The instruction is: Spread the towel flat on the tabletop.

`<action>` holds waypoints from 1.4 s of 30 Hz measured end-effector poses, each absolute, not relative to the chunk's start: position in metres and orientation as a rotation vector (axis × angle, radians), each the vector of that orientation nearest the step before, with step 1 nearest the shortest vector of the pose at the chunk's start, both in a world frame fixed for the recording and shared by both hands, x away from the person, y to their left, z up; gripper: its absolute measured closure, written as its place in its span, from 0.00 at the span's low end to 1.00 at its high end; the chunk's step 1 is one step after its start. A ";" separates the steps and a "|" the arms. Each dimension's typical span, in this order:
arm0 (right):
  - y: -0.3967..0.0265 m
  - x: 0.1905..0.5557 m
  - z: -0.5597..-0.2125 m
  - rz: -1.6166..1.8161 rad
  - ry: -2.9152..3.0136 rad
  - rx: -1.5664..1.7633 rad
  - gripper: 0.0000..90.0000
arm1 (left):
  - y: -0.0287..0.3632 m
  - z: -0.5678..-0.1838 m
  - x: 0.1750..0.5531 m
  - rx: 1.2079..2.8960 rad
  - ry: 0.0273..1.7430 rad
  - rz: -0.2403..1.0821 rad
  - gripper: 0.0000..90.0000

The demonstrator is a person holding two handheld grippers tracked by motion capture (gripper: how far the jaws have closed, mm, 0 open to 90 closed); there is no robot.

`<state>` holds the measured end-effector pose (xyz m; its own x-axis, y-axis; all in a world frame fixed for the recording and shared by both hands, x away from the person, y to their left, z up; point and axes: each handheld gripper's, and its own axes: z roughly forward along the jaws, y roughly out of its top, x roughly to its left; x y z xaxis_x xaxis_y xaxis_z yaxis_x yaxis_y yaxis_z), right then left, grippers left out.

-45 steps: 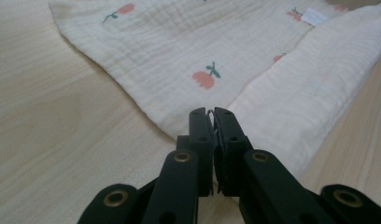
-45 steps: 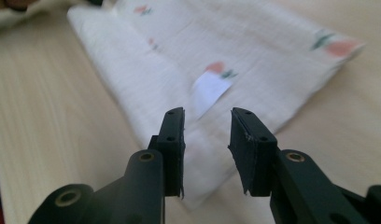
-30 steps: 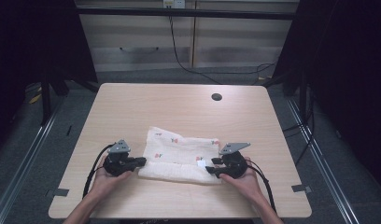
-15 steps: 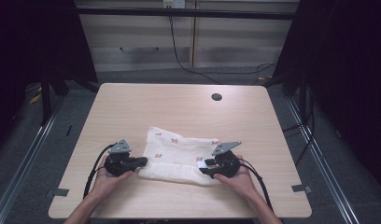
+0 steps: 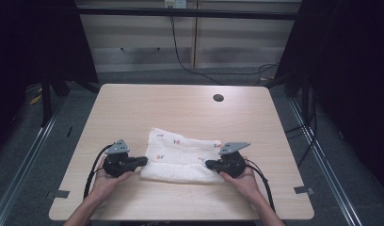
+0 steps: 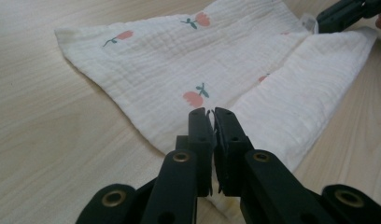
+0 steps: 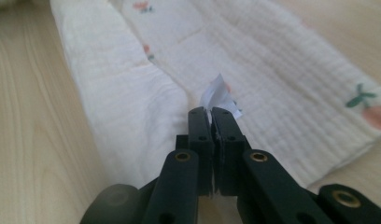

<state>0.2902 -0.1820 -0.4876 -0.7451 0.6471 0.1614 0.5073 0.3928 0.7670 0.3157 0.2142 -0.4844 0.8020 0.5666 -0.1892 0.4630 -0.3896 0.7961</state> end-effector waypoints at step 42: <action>-0.208 0.239 -0.484 1.342 2.581 1.122 0.69 | 0.206 -0.475 0.313 2.024 0.721 0.126 0.96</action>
